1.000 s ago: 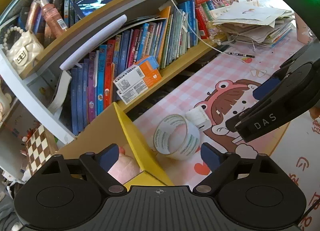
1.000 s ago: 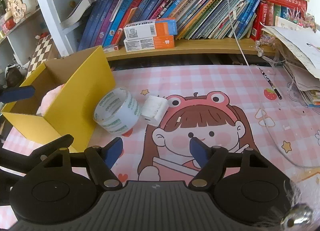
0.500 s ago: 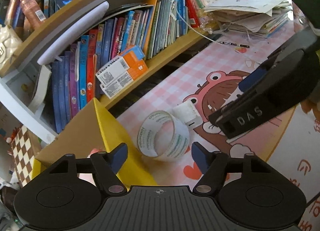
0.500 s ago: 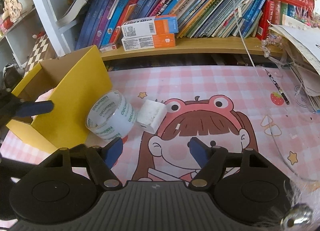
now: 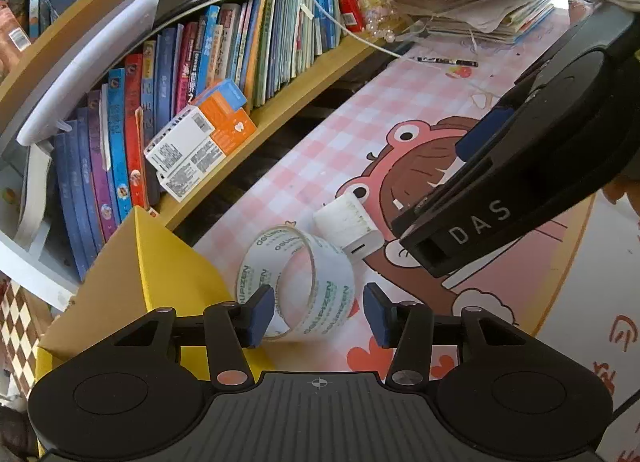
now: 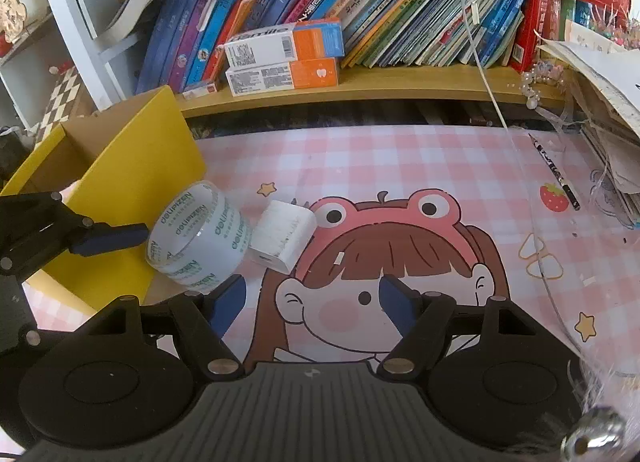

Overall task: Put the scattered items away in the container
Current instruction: 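Move the left tool to the clear tape roll while the right tool approaches the small white block, then close the left gripper on the tape roll while the right gripper grasps the small white block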

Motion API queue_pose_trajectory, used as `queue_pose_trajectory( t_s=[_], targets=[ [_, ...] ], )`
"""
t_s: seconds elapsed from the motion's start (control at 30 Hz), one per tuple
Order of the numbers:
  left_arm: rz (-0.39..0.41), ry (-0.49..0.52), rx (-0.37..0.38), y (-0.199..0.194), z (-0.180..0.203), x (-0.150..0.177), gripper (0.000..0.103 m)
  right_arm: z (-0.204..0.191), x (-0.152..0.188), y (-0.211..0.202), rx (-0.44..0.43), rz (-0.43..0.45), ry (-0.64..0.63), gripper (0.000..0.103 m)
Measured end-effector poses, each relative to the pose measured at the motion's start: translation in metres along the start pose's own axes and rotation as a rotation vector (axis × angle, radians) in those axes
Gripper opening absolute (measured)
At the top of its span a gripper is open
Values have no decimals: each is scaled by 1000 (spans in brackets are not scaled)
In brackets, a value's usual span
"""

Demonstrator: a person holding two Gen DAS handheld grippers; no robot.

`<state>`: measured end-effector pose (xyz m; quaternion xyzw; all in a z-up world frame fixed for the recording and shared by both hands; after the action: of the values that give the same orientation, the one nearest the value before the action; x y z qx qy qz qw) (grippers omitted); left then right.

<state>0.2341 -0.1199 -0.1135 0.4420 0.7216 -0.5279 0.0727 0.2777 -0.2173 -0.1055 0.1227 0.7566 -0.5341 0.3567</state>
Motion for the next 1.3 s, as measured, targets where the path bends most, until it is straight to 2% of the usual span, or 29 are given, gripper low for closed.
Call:
queue_pose_trajectory(
  t_s=[0.47,0.77,0.83,0.97,1.1,1.27,1.3],
  targets=[
    [-22,1,10,19,1,1,42,0,2,16,-13,-27,-28,73],
    [-24,10,21,26,6,0,40,2,-4,23,-23,-25,-93,73],
    [-27,10,23,27,7,0,36,4,-4,26,-23,-33,-105,73],
    [-32,8,24,30,7,1,33,6,-3,33,-28,-52,-130,73],
    [-35,4,33,31,6,1,23,8,-6,37,-35,-53,-141,73],
    [-35,-3,53,31,7,1,16,10,-13,38,-43,-28,-118,73],
    [-32,-9,57,30,7,1,11,11,-14,38,-45,-23,-114,73]
  ],
)
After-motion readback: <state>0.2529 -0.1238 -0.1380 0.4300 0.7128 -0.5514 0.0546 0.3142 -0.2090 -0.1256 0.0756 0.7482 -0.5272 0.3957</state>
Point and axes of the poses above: each gripper's, at about its wrist camera, not at the fingertips, and y roughly the way its jaws point, z to its right, x to its underside, the point moved 7 cm from there along y, roughly the way its jaws point, and after that the axes turned 2 degrees about z, right-handed, at the moved point
